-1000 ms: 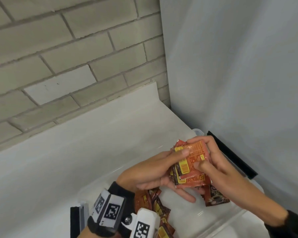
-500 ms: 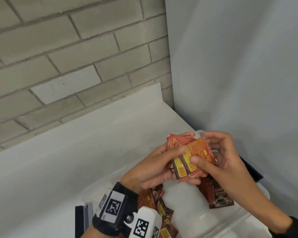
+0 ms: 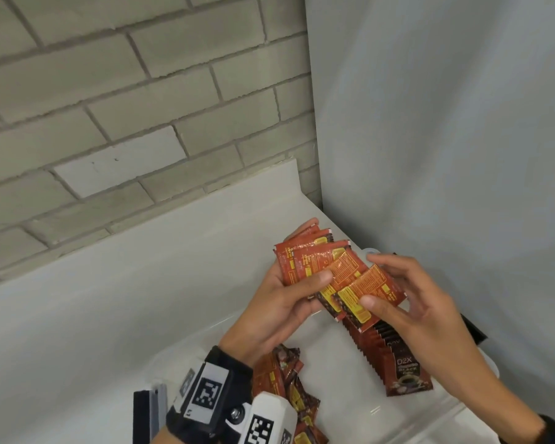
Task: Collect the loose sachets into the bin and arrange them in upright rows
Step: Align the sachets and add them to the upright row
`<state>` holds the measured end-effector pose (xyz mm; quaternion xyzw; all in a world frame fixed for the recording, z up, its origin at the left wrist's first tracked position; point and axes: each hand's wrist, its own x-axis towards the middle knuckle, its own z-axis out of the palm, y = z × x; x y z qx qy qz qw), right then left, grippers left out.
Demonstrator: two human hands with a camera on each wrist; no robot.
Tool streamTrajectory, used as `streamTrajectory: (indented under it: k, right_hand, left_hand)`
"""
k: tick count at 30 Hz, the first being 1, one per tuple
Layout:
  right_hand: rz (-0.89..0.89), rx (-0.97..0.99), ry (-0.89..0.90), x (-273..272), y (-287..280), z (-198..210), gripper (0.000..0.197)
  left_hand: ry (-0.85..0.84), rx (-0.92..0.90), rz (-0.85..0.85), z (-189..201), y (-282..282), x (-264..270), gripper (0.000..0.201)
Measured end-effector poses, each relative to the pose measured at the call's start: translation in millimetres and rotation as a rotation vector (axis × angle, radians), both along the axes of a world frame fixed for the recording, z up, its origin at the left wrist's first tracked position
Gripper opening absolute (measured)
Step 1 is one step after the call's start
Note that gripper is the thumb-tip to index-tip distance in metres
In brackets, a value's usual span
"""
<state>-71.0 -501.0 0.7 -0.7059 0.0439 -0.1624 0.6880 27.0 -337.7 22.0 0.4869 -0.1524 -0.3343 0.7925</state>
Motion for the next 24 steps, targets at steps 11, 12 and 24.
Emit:
streamTrajectory:
  k: [11, 12, 24]
  right_hand:
    - [-0.043, 0.141, 0.03, 1.9, 0.6, 5.1, 0.062]
    - [-0.049, 0.169, 0.026, 2.3, -0.5, 5.1, 0.057]
    - [0.104, 0.235, 0.186, 1.5, -2.2, 2.0, 0.043]
  left_hand:
    - [0.043, 0.018, 0.03, 6.9, -2.3, -3.6, 0.042]
    - [0.033, 0.04, 0.033, 7.7, -1.7, -2.7, 0.043]
    - [-0.229, 0.419, -0.195, 19.5, 10.3, 2.4, 0.05]
